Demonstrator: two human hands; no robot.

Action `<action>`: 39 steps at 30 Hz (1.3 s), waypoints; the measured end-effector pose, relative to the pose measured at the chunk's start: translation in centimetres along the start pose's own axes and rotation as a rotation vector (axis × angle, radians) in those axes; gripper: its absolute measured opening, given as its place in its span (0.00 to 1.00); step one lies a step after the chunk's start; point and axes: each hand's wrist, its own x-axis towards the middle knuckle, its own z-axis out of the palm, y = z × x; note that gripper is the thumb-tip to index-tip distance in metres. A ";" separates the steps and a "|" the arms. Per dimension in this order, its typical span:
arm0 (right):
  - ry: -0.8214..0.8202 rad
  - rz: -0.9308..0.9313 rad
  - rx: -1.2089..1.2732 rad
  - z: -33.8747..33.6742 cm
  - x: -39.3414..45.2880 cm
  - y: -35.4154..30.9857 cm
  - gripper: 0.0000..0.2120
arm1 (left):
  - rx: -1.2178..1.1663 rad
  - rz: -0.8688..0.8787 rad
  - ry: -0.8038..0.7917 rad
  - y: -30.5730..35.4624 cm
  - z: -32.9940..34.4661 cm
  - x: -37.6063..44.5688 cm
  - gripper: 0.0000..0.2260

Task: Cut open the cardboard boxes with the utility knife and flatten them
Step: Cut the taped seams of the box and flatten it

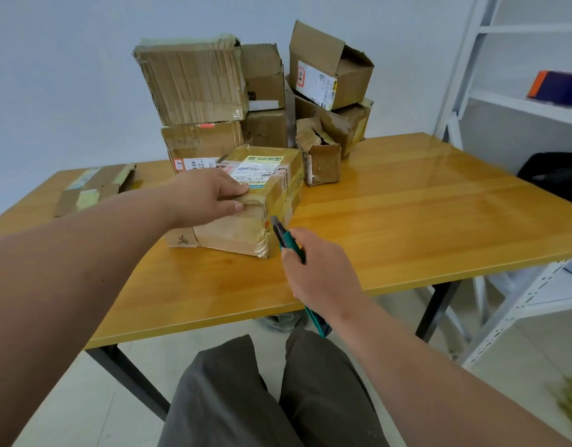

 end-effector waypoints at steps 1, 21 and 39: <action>0.033 -0.025 -0.054 0.3 0.1 0.0 0.10 | 0.021 0.007 0.000 0.0 0.1 0.1 0.20; 0.200 -0.100 -0.189 2.0 0.3 -0.7 0.17 | -0.035 0.023 0.011 -0.8 0.5 0.6 0.20; 0.125 -0.074 -0.493 2.4 -0.2 -0.1 0.20 | -0.053 0.010 0.015 -0.7 0.6 0.6 0.20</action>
